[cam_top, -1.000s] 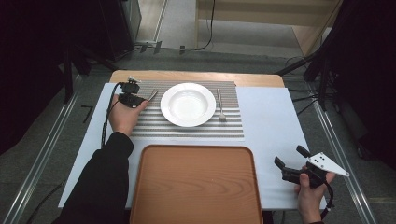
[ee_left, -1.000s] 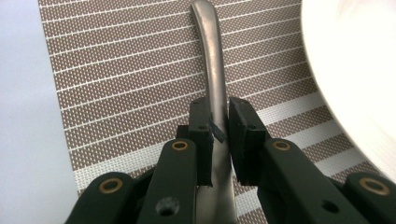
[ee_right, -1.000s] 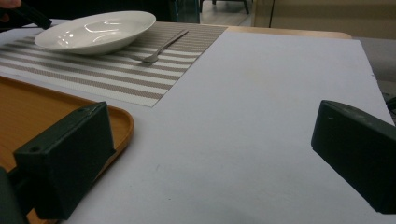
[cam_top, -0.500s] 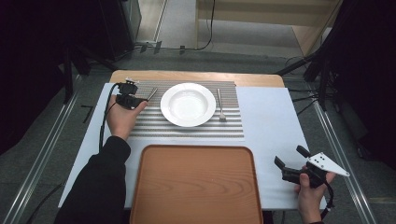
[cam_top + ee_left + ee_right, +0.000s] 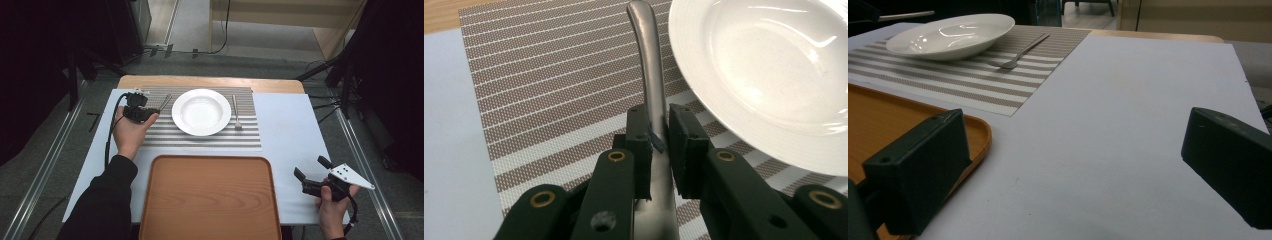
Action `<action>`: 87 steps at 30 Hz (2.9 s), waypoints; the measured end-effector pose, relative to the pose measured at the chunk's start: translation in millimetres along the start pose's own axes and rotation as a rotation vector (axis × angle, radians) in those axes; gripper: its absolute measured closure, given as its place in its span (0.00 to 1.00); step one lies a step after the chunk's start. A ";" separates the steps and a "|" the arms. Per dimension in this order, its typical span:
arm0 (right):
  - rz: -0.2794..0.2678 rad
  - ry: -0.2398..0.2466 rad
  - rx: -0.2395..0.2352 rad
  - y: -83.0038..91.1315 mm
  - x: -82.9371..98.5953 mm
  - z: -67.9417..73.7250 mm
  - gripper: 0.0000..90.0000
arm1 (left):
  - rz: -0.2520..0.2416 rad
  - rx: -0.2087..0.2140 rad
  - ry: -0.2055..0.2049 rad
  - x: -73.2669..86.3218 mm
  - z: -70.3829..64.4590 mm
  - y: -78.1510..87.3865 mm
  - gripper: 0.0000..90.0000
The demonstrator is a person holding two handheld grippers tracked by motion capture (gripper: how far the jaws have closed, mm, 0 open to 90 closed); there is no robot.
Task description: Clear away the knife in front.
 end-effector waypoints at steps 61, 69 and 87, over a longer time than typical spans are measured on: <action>-0.005 0.001 0.002 0.4 -0.1 0.4 0.00 | -0.125 0.178 -0.117 105.2 -80.7 79.9 0.88; -0.008 0.001 0.004 0.7 0.0 0.4 0.00 | -0.132 0.182 -0.121 125.5 -90.1 82.7 0.88; -0.007 -0.008 0.014 1.5 0.3 0.4 0.00 | -0.101 0.199 -0.085 184.0 -97.5 91.4 0.88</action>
Point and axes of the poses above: each handheld gripper's, and its own axes: y roughly backward along the jaws, x roughly out of its underside, z roughly to its left, the point moved 2 cm from there along -y, roughly forward along the jaws, and after that the axes turned 10 degrees about y, right-handed, at the moved point
